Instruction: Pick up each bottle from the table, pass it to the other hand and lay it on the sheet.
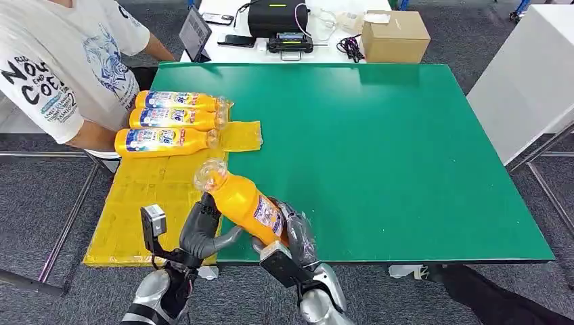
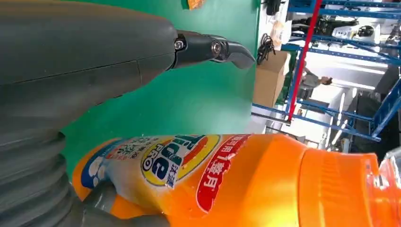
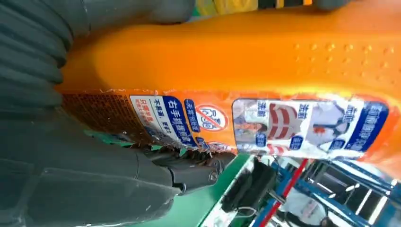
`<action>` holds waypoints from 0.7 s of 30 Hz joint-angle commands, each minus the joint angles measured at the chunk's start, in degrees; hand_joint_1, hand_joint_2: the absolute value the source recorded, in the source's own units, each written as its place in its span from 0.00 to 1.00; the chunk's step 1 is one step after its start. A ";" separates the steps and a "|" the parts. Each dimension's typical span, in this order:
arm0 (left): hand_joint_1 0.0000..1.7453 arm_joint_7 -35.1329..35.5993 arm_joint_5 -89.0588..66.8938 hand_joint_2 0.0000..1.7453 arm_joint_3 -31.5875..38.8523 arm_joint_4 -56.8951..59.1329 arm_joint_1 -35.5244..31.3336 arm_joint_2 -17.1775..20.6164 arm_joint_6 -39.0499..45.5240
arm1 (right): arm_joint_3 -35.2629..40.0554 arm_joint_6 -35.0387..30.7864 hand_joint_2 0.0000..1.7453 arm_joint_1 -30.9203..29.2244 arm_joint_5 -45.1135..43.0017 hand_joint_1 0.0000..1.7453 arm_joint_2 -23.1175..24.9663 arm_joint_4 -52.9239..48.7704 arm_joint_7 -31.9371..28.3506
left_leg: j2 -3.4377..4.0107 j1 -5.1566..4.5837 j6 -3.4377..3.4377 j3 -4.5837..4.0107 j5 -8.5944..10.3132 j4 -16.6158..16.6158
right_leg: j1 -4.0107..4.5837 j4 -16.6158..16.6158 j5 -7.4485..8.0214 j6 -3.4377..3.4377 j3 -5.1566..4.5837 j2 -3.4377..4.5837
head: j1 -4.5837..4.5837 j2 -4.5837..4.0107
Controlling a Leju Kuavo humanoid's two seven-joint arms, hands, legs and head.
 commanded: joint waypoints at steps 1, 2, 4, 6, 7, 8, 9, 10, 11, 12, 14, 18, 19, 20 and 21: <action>0.00 0.84 0.29 1.00 -1.96 3.37 -2.18 1.53 -0.17 | 5.00 0.26 1.00 -3.48 -0.97 1.00 0.13 8.53 -0.26 | 0.11 0.07 -0.09 0.23 -0.07 -0.04 | 0.08 -0.06 -0.03 -0.12 0.22 0.08 | 0.02 0.00; 0.00 1.09 0.77 1.00 -2.08 3.37 -2.03 1.46 -0.75 | 5.78 0.05 1.00 -3.54 -0.66 1.00 0.31 9.18 -0.42 | 0.14 0.10 -0.12 0.29 -0.11 -0.02 | 0.11 -0.06 -0.06 -0.15 0.28 0.09 | 0.02 0.00; 0.00 1.14 1.38 1.00 -2.27 3.16 -1.77 1.52 -1.35 | 6.63 -0.51 1.00 -3.98 -0.85 1.00 0.85 10.73 -0.62 | 0.14 0.10 -0.12 0.32 -0.11 -0.04 | 0.11 -0.06 -0.07 -0.16 0.29 0.10 | 0.02 0.00; 0.00 1.66 3.00 1.00 -2.52 2.54 -1.18 1.84 -2.78 | 7.03 -1.09 1.00 -4.50 -1.74 1.00 0.63 11.26 -0.70 | 0.12 0.08 -0.11 0.27 -0.09 -0.04 | 0.10 -0.07 -0.05 -0.14 0.25 0.08 | 0.02 0.00; 0.00 1.90 3.23 1.00 -2.88 1.90 -0.68 2.15 -2.86 | 7.04 -0.83 1.00 -4.62 -2.33 1.00 0.32 11.07 -0.31 | 0.18 0.12 -0.14 0.39 -0.15 -0.03 | 0.14 -0.07 -0.09 -0.19 0.36 0.12 | 0.02 0.00; 0.00 1.85 3.22 1.00 -3.36 1.16 -0.25 2.49 -3.22 | 6.95 -0.34 1.00 -4.73 -2.72 1.00 -0.03 10.86 -0.11 | 0.15 0.07 -0.09 0.25 -0.08 -0.05 | 0.08 -0.07 -0.04 -0.12 0.21 0.10 | 0.02 0.00; 0.00 1.66 3.25 1.00 -4.11 -0.18 0.31 2.89 -3.98 | 6.82 -0.22 1.00 -5.01 -2.61 1.00 -0.57 10.94 0.43 | 0.12 0.05 -0.06 0.16 -0.05 -0.04 | 0.06 -0.06 -0.02 -0.08 0.14 0.08 | 0.02 0.00; 0.00 1.71 3.29 1.00 -4.56 -0.73 0.55 3.10 -4.44 | 6.74 0.07 1.00 -5.16 -2.66 1.00 -0.79 11.04 0.50 | 0.17 0.09 -0.10 0.30 -0.12 -0.03 | 0.10 -0.07 -0.06 -0.13 0.27 0.12 | 0.02 0.00; 0.00 1.71 3.29 1.00 -4.60 -0.77 0.59 3.05 -4.43 | 6.67 0.11 1.00 -5.20 -2.66 1.00 -0.96 11.07 0.49 | 0.12 0.07 -0.07 0.18 -0.07 -0.03 | 0.08 -0.06 -0.03 -0.09 0.16 0.08 | 0.04 0.00; 0.00 1.71 3.28 1.00 -4.64 -0.84 0.62 2.99 -4.41 | 6.60 0.13 1.00 -5.29 -2.66 1.00 -1.10 11.07 0.49 | 0.10 0.04 -0.06 0.18 -0.06 -0.05 | 0.05 -0.06 -0.03 -0.08 0.16 0.06 | 0.02 0.00; 0.00 1.71 3.28 1.00 -4.64 -0.84 0.62 2.99 -4.41 | 6.60 0.13 1.00 -5.29 -2.66 1.00 -1.10 11.07 0.49 | 0.10 0.06 -0.07 0.22 -0.07 -0.04 | 0.07 -0.06 -0.04 -0.10 0.20 0.06 | 0.00 0.00; 0.00 2.21 3.89 1.00 -5.93 -1.70 1.08 3.48 -5.39 | 5.98 0.53 1.00 -5.86 -2.89 1.00 -0.77 10.94 0.55 | 0.10 0.04 -0.06 0.13 -0.04 -0.04 | 0.04 -0.04 -0.01 -0.08 0.11 0.08 | 0.02 0.00; 0.00 2.28 4.04 1.00 -5.97 -1.74 1.14 3.46 -5.40 | 5.92 0.58 1.00 -5.93 -2.90 1.00 -0.70 10.98 0.69 | 0.15 0.09 -0.10 0.23 -0.11 0.01 | 0.10 -0.03 -0.05 -0.14 0.21 0.11 | 0.02 0.00; 0.00 2.40 4.11 1.00 -6.41 -1.99 1.30 3.54 -5.54 | 6.08 1.16 1.00 -6.13 -2.90 1.00 -0.51 11.27 0.83 | 0.09 0.05 -0.08 0.18 -0.06 -0.04 | 0.06 -0.05 -0.03 -0.11 0.16 0.06 | 0.02 0.00; 0.00 2.57 4.27 1.00 -6.75 -1.98 1.49 3.54 -5.75 | 6.50 1.31 1.00 -6.19 -2.53 1.00 -0.30 11.78 1.06 | 0.06 0.03 -0.06 0.11 -0.03 -0.04 | 0.03 -0.04 -0.01 -0.08 0.09 0.04 | 0.02 0.00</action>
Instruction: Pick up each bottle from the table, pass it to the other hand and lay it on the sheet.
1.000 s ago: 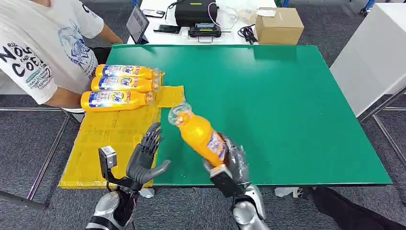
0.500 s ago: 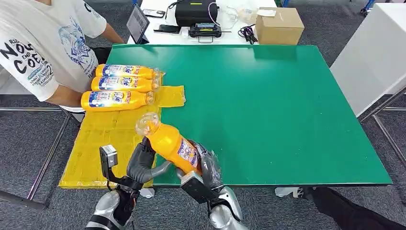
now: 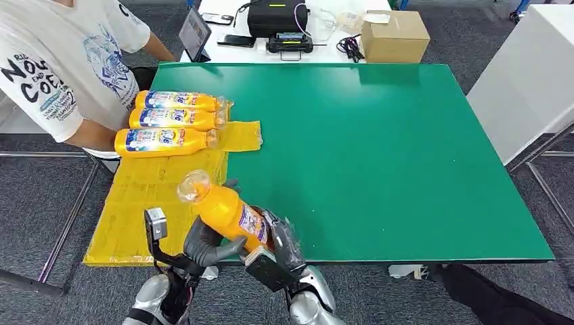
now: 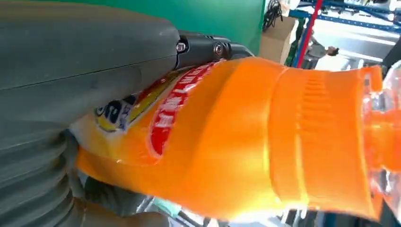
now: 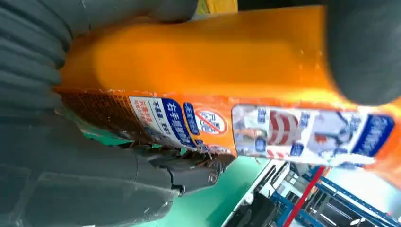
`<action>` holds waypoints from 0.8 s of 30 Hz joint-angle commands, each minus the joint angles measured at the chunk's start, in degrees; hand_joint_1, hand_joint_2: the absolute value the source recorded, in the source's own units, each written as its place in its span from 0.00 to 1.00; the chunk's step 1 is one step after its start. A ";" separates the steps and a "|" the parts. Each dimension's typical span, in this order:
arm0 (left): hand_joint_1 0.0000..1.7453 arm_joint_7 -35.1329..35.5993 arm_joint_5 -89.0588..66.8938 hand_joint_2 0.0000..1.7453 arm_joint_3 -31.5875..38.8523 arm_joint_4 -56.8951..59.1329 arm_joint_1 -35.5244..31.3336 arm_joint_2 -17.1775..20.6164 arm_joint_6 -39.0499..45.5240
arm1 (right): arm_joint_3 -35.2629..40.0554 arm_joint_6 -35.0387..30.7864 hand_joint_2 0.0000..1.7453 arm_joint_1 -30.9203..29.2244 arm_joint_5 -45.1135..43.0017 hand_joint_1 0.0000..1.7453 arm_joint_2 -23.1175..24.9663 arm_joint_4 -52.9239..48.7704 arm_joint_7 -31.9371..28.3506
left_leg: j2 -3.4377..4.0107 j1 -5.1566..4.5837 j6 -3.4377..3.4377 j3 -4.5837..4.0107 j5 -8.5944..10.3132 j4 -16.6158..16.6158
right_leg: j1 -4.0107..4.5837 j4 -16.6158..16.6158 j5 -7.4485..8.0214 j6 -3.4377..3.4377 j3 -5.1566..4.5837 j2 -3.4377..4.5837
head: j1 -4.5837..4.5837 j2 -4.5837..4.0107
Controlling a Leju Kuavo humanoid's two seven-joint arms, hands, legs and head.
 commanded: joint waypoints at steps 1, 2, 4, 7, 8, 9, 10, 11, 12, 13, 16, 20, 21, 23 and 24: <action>0.00 0.94 0.62 1.00 -4.29 -0.26 0.07 2.39 -0.71 | 2.13 1.53 1.00 -3.68 0.36 1.00 -0.37 5.66 0.97 | 0.14 0.08 -0.10 0.25 -0.10 -0.01 | 0.10 -0.05 -0.05 -0.14 0.24 0.09 | 0.00 0.00; 0.00 0.94 0.62 1.00 -4.37 -0.18 0.02 2.37 -0.68 | 2.37 1.47 1.00 -3.76 0.54 1.00 -0.21 6.09 1.01 | 0.11 0.04 -0.07 0.16 -0.06 -0.03 | 0.05 -0.03 -0.03 -0.10 0.14 0.08 | 0.00 0.00; 0.00 0.94 0.56 1.00 -4.44 0.23 -0.47 2.24 -0.57 | 3.20 1.72 1.00 -4.05 0.85 1.00 0.59 7.17 0.87 | 0.15 0.07 -0.10 0.26 -0.11 -0.01 | 0.08 -0.03 -0.06 -0.14 0.24 0.11 | 0.00 0.00; 0.00 0.97 0.69 1.00 -4.39 1.31 -1.10 1.93 -0.38 | 4.88 1.91 1.00 -4.75 1.79 1.00 1.18 8.82 0.81 | 0.16 0.09 -0.10 0.24 -0.11 -0.01 | 0.10 -0.04 -0.05 -0.13 0.22 0.12 | 0.00 0.00; 0.00 0.98 0.72 1.00 -4.51 1.55 -1.30 1.95 -0.53 | 5.23 2.20 1.00 -4.92 1.80 1.00 1.26 9.24 0.88 | 0.16 0.09 -0.11 0.29 -0.12 -0.02 | 0.10 -0.05 -0.06 -0.14 0.27 0.11 | 0.00 0.00; 0.00 0.95 0.71 1.00 -4.48 1.58 -1.08 1.98 -0.63 | 5.58 1.98 1.00 -4.94 1.98 1.00 1.23 9.75 0.94 | 0.12 0.07 -0.09 0.21 -0.08 -0.02 | 0.08 -0.04 -0.04 -0.11 0.19 0.08 | 0.00 0.00; 0.00 0.76 0.79 1.00 -4.67 1.80 -0.82 2.06 -1.26 | 6.04 1.92 1.00 -5.04 2.14 1.00 1.19 10.71 0.91 | 0.17 0.12 -0.13 0.31 -0.16 0.03 | 0.13 -0.02 -0.09 -0.17 0.30 0.12 | 0.00 0.00; 0.00 0.76 0.79 1.00 -4.67 1.80 -0.82 2.06 -1.26 | 6.04 1.92 1.00 -5.04 2.14 1.00 1.19 10.71 0.91 | 0.16 0.08 -0.10 0.29 -0.12 -0.01 | 0.09 -0.04 -0.07 -0.14 0.26 0.11 | 0.00 0.00; 0.00 0.69 0.75 1.00 -4.78 1.86 -0.72 2.00 -1.31 | 6.16 1.81 1.00 -5.14 1.96 1.00 1.25 11.36 0.57 | 0.11 0.07 -0.09 0.23 -0.09 -0.04 | 0.08 -0.05 -0.05 -0.12 0.21 0.08 | 0.00 0.00; 0.00 0.62 0.54 1.00 -4.96 1.85 -0.80 2.11 -1.42 | 6.50 2.07 1.00 -5.33 2.06 1.00 1.22 11.82 0.46 | 0.11 0.07 -0.09 0.27 -0.09 -0.04 | 0.08 -0.06 -0.06 -0.12 0.26 0.07 | 0.00 0.00; 0.10 0.51 0.35 1.00 -4.88 2.03 -1.17 1.98 -1.28 | 6.98 2.75 1.00 -5.48 2.08 1.00 1.42 12.90 0.46 | 0.05 0.05 -0.07 0.18 -0.06 -0.03 | 0.05 -0.04 -0.05 -0.10 0.18 0.02 | 0.00 0.00; 0.92 0.54 0.29 1.00 -4.67 2.26 -1.58 1.75 -0.98 | 7.69 2.81 1.00 -5.49 2.49 1.00 1.83 13.89 0.31 | 0.06 0.10 -0.11 0.24 -0.11 0.01 | 0.11 -0.02 -0.09 -0.14 0.25 0.02 | 0.00 0.00; 1.00 0.54 0.29 1.00 -4.67 2.26 -1.58 1.75 -0.98 | 7.69 2.81 1.00 -5.49 2.49 1.00 1.83 13.89 0.31 | 0.02 0.09 -0.10 0.22 -0.09 0.00 | 0.10 -0.04 -0.08 -0.13 0.23 -0.02 | 0.00 0.00; 1.00 0.54 0.29 1.00 -4.67 2.26 -1.58 1.75 -0.98 | 7.69 2.81 1.00 -5.49 2.49 1.00 1.83 13.89 0.31 | 0.02 0.02 -0.05 0.10 -0.02 -0.03 | 0.03 -0.02 -0.03 -0.07 0.08 -0.01 | 0.00 0.00; 1.00 0.54 0.29 1.00 -4.67 2.26 -1.58 1.75 -0.98 | 7.69 2.81 1.00 -5.49 2.49 1.00 1.83 13.89 0.31 | 0.06 0.10 -0.10 0.25 -0.10 0.00 | 0.11 -0.04 -0.08 -0.13 0.24 0.02 | 0.00 0.00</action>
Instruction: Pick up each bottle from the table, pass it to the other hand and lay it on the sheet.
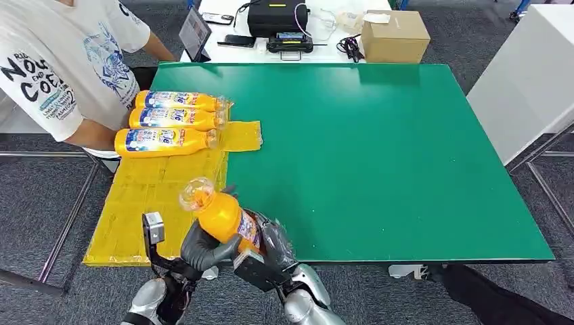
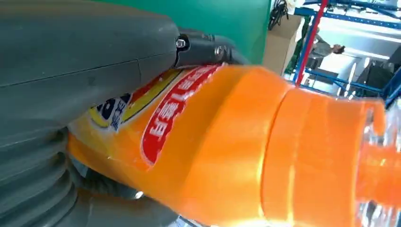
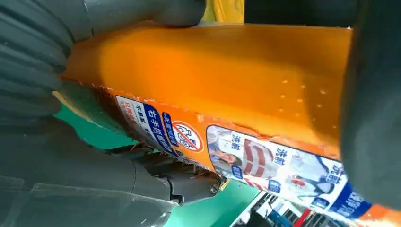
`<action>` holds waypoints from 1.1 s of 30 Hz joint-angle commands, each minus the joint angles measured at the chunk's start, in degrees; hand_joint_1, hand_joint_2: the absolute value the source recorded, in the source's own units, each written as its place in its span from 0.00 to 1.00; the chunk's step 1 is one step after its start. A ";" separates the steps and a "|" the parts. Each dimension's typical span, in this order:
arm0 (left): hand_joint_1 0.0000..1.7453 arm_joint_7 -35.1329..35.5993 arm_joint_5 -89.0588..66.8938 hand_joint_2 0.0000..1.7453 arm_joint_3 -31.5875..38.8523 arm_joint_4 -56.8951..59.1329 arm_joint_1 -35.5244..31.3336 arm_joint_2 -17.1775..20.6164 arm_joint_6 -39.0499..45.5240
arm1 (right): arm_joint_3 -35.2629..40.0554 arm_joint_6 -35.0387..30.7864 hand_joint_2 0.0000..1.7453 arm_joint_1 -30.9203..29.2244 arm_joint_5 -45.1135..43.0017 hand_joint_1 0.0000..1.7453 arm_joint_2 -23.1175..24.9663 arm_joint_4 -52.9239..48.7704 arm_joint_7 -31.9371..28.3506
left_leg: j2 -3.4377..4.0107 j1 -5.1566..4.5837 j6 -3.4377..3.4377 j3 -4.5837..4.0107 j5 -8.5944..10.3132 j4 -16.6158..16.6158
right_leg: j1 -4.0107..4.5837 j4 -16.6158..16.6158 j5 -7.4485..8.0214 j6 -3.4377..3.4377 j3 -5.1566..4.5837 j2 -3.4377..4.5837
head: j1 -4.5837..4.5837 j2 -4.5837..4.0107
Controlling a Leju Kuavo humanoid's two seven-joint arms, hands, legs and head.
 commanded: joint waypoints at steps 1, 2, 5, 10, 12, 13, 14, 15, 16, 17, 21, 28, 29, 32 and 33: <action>1.00 0.23 -0.27 1.00 -3.38 2.72 -2.47 0.42 -0.57 | 4.35 1.06 1.00 -2.12 0.70 1.00 0.85 6.72 -0.08 | 0.00 0.06 -0.09 0.19 -0.07 -0.01 | 0.07 -0.03 -0.08 -0.11 0.20 -0.05 | -0.02 0.00; 1.00 0.23 -0.27 1.00 -3.38 2.72 -2.47 0.42 -0.57 | 4.35 1.06 1.00 -2.12 0.70 1.00 0.85 6.72 -0.08 | -0.01 0.06 -0.08 0.14 -0.05 -0.01 | 0.07 -0.03 -0.06 -0.10 0.16 -0.04 | 0.00 0.00; 1.00 0.18 -0.30 1.00 -3.33 2.83 -2.53 0.20 -0.42 | 4.42 1.13 1.00 -2.27 0.68 1.00 1.03 6.93 -0.01 | 0.02 0.04 -0.06 0.10 -0.03 -0.02 | 0.04 -0.03 -0.03 -0.07 0.11 -0.01 | -0.02 0.00; 1.00 -0.70 -0.17 1.00 -2.70 2.30 -2.16 0.02 -0.41 | 4.44 1.09 1.00 -2.50 0.11 1.00 1.04 7.30 -0.26 | 0.04 0.07 -0.08 0.14 -0.07 0.01 | 0.08 -0.02 -0.06 -0.11 0.16 0.00 | 0.00 0.00; 1.00 -0.70 -0.17 1.00 -2.70 2.30 -2.16 0.02 -0.41 | 4.44 1.09 1.00 -2.50 0.11 1.00 1.04 7.30 -0.26 | 0.05 0.11 -0.11 0.27 -0.13 0.02 | 0.12 -0.03 -0.11 -0.15 0.30 0.00 | 0.00 0.00; 1.00 -0.94 0.05 1.00 -2.36 1.97 -2.06 -0.19 -0.42 | 4.46 1.14 1.00 -2.51 -0.05 1.00 1.02 7.24 -0.31 | 0.01 0.06 -0.08 0.15 -0.06 0.00 | 0.06 -0.02 -0.06 -0.10 0.17 -0.03 | 0.00 0.00; 1.00 -0.97 0.86 1.00 -1.99 2.11 -2.08 -0.42 -0.79 | 4.53 1.20 1.00 -2.57 -0.06 1.00 1.00 7.21 -0.30 | 0.01 0.04 -0.07 0.11 -0.05 0.00 | 0.05 -0.01 -0.05 -0.09 0.12 -0.02 | 0.00 0.00; 1.00 -0.97 0.85 1.00 -1.92 2.08 -2.13 -0.48 -0.71 | 4.50 1.07 1.00 -2.56 -0.07 1.00 1.02 7.15 -0.27 | 0.03 0.09 -0.10 0.22 -0.10 0.02 | 0.10 -0.02 -0.09 -0.14 0.24 -0.02 | 0.00 0.00; 1.00 -0.98 0.86 1.00 -1.85 2.02 -2.14 -0.54 -0.61 | 4.53 1.03 1.00 -2.58 -0.07 1.00 0.99 7.10 -0.28 | 0.02 0.09 -0.10 0.20 -0.11 0.04 | 0.10 0.00 -0.10 -0.14 0.22 -0.02 | 0.00 0.00; 1.00 -0.95 1.68 1.00 -1.38 1.91 -1.98 -0.72 -0.71 | 4.41 0.86 1.00 -2.49 -0.22 1.00 0.93 6.96 -0.16 | 0.02 0.05 -0.07 0.10 -0.05 0.01 | 0.05 -0.01 -0.05 -0.09 0.11 -0.02 | 0.00 0.00; 1.00 -2.09 1.19 1.00 1.12 0.33 -2.00 -0.93 2.80 | 3.54 0.28 1.00 -2.34 -0.69 0.00 0.46 5.54 1.05 | 0.03 0.12 -0.10 0.20 -0.11 0.04 | 0.13 -0.02 -0.09 -0.14 0.23 -0.02 | 0.00 0.00; 1.00 -6.24 -3.42 1.00 9.38 -3.48 -3.93 -1.05 12.93 | 1.20 1.20 0.00 2.68 -3.68 0.00 -2.84 -14.52 2.39 | 0.00 0.12 -0.11 0.11 -0.11 0.09 | 0.13 0.04 -0.10 -0.14 0.16 -0.05 | 0.00 0.00; 1.00 -6.73 -3.73 1.00 11.13 -2.95 -5.38 -0.47 14.54 | 1.20 1.98 0.00 3.25 -4.35 0.00 -3.49 -17.87 2.33 | 0.01 0.09 -0.08 0.04 -0.05 0.06 | 0.10 0.01 -0.05 -0.10 0.07 -0.04 | 0.00 0.00; 1.00 -7.84 -5.01 1.00 16.03 -1.13 -8.67 0.24 16.62 | 1.38 5.06 0.00 4.66 -5.68 0.00 -5.29 -25.69 4.01 | -0.04 0.08 -0.08 -0.02 -0.01 0.05 | 0.09 0.03 -0.03 -0.10 0.01 -0.08 | 0.00 0.00; 1.00 -7.90 -5.00 1.00 17.92 -0.32 -9.62 0.08 16.84 | 2.26 2.59 0.00 5.15 -2.67 0.00 -6.37 -28.63 2.67 | -0.02 0.13 -0.13 0.06 -0.07 0.12 | 0.15 0.09 -0.08 -0.16 0.09 -0.08 | 0.00 0.00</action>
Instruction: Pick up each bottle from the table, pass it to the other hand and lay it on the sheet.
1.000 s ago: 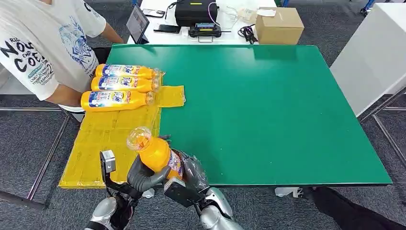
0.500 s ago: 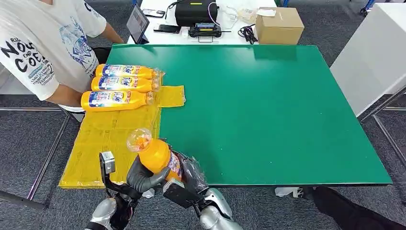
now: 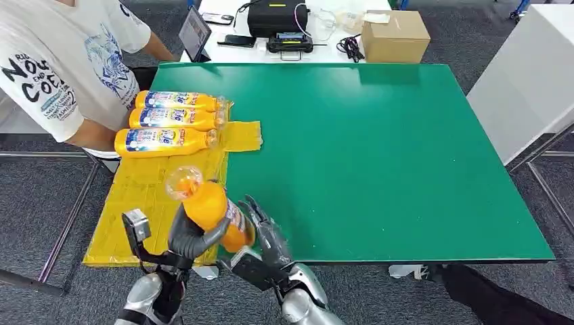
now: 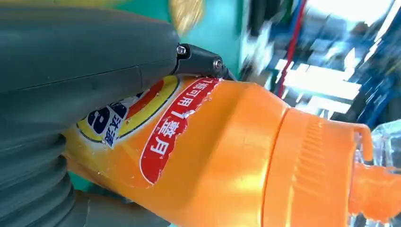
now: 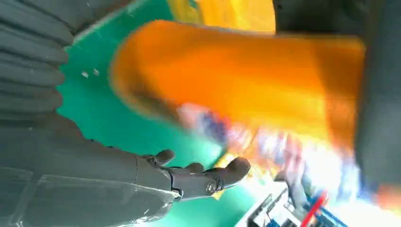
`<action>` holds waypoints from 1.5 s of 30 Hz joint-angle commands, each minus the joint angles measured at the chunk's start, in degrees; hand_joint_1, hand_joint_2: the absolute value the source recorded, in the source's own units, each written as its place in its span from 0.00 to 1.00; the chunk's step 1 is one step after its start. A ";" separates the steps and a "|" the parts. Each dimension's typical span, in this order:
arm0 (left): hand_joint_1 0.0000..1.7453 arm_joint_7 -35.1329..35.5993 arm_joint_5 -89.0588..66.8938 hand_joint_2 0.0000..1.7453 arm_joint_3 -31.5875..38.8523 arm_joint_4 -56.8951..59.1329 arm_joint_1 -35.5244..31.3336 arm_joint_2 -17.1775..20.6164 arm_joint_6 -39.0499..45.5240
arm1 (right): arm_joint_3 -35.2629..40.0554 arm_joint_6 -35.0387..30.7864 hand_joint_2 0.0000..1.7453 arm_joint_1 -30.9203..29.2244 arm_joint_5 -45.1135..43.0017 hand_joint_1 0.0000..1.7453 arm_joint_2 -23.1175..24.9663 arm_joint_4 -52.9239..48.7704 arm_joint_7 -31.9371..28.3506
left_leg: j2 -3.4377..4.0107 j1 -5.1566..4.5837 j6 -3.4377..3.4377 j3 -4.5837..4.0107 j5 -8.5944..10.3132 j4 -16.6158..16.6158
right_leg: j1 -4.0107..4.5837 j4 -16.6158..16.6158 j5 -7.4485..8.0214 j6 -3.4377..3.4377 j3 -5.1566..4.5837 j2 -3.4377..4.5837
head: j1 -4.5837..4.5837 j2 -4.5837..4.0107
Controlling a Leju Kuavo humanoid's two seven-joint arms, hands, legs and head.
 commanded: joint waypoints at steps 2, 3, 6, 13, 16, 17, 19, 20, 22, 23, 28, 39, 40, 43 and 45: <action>1.00 -2.13 -2.39 1.00 13.80 3.10 -8.99 0.55 4.05 | 1.20 1.89 0.00 5.16 -0.17 0.00 -5.99 -25.23 -0.02 | 0.00 0.13 -0.11 0.14 -0.08 0.06 | 0.14 0.01 -0.07 -0.15 0.19 -0.05 | 0.00 0.00; 1.00 -2.43 -2.91 1.00 14.04 3.19 -9.08 0.21 4.30 | 1.55 3.35 0.00 5.63 -1.19 0.00 -6.41 -26.78 0.14 | -0.05 0.11 -0.10 0.11 -0.05 0.04 | 0.11 0.00 -0.06 -0.12 0.17 -0.09 | 0.02 0.00; 1.00 -4.73 -6.03 1.00 14.42 3.87 -10.08 -0.36 8.45 | 1.82 4.52 0.00 6.55 -3.27 0.00 -6.46 -29.17 -0.61 | -0.05 0.11 -0.07 0.18 -0.09 0.04 | 0.12 -0.03 -0.10 -0.11 0.24 -0.09 | 0.02 0.00; 1.00 -8.93 -27.30 1.00 13.70 4.66 -12.91 1.57 25.44 | -2.37 1.71 0.00 8.25 -8.04 0.00 -5.37 -36.00 -2.12 | -0.03 0.06 -0.08 0.07 -0.03 0.02 | 0.06 0.00 -0.05 -0.10 0.11 -0.07 | 0.00 0.00; 1.00 -7.63 -41.85 1.00 11.77 9.19 -14.90 3.40 32.51 | -4.04 0.57 0.00 8.28 -9.73 0.00 -4.97 -37.46 -2.69 | -0.06 0.04 -0.08 0.09 -0.01 0.00 | 0.05 0.00 -0.04 -0.10 0.12 -0.08 | 0.00 0.00; 1.00 -7.71 -41.84 1.00 11.93 9.87 -15.17 3.45 32.37 | -4.18 0.58 0.00 8.15 -9.82 0.00 -4.96 -37.39 -2.63 | -0.07 0.08 -0.12 0.20 -0.04 0.01 | 0.08 -0.01 -0.08 -0.15 0.25 -0.11 | 0.00 0.00; 1.00 -7.79 -41.92 1.00 12.02 10.27 -15.35 3.49 32.35 | -4.18 0.57 0.00 8.11 -9.82 0.00 -4.93 -37.24 -2.63 | -0.03 0.08 -0.12 0.25 -0.05 -0.01 | 0.09 -0.03 -0.07 -0.15 0.28 -0.07 | 0.00 0.00; 1.00 -7.25 -45.30 1.00 11.45 11.91 -15.87 3.87 33.80 | -4.15 0.46 0.00 8.03 -9.78 0.00 -4.81 -36.83 -2.63 | 0.01 0.04 -0.07 0.12 0.00 -0.03 | 0.04 -0.03 -0.01 -0.09 0.13 -0.03 | 0.00 0.00; 1.00 -3.58 -56.51 1.00 9.90 17.35 -18.04 5.22 38.14 | -4.00 0.36 0.00 7.52 -10.01 0.00 -4.73 -36.31 -2.65 | 0.05 0.09 -0.12 0.27 -0.05 -0.03 | 0.10 -0.04 -0.05 -0.15 0.28 -0.05 | 0.00 0.00; 1.00 -1.34 -63.78 1.00 8.35 21.82 -19.86 6.54 41.19 | -3.79 0.34 1.00 7.16 -10.00 0.00 -4.72 -36.03 -2.73 | 0.07 0.03 -0.08 0.18 0.00 -0.05 | 0.04 -0.04 -0.02 -0.10 0.17 -0.06 | 0.00 0.00; 1.00 4.54 -77.04 1.00 6.76 38.64 -26.73 7.86 41.71 | -2.54 0.44 1.00 6.18 -10.07 0.00 -4.69 -35.67 -2.76 | 0.02 0.08 -0.12 0.29 0.00 -0.04 | 0.09 -0.05 -0.04 -0.15 0.32 -0.10 | 0.02 0.00; 1.00 8.24 -85.01 1.00 4.46 46.30 -27.75 9.04 40.11 | -2.07 2.20 1.00 6.28 -10.50 0.00 -4.88 -34.28 -2.37 | 0.27 0.08 -0.11 0.26 -0.08 0.00 | 0.08 -0.01 -0.04 -0.13 0.25 0.12 | 0.00 0.00; 1.00 8.24 -85.01 1.00 4.46 46.30 -27.75 9.04 40.11 | -2.07 2.20 1.00 6.28 -10.50 0.00 -4.88 -34.28 -2.37 | 0.28 0.12 -0.14 0.35 -0.13 0.02 | 0.13 -0.03 -0.07 -0.17 0.35 0.12 | 0.02 0.00; 1.00 8.24 -85.03 1.00 4.47 46.33 -27.91 8.99 40.00 | -2.10 2.20 1.00 6.25 -10.50 0.00 -4.85 -34.31 -2.37 | 0.21 0.11 -0.11 0.18 -0.06 0.02 | 0.11 -0.02 -0.03 -0.13 0.20 0.06 | 0.02 0.00; 1.00 9.13 -86.76 1.00 3.56 46.99 -28.23 9.24 39.37 | -2.13 2.37 1.00 6.23 -10.58 0.00 -4.79 -34.37 -2.49 | 0.21 0.06 -0.09 0.14 -0.03 0.00 | 0.06 -0.01 -0.01 -0.10 0.13 0.07 | 0.02 0.00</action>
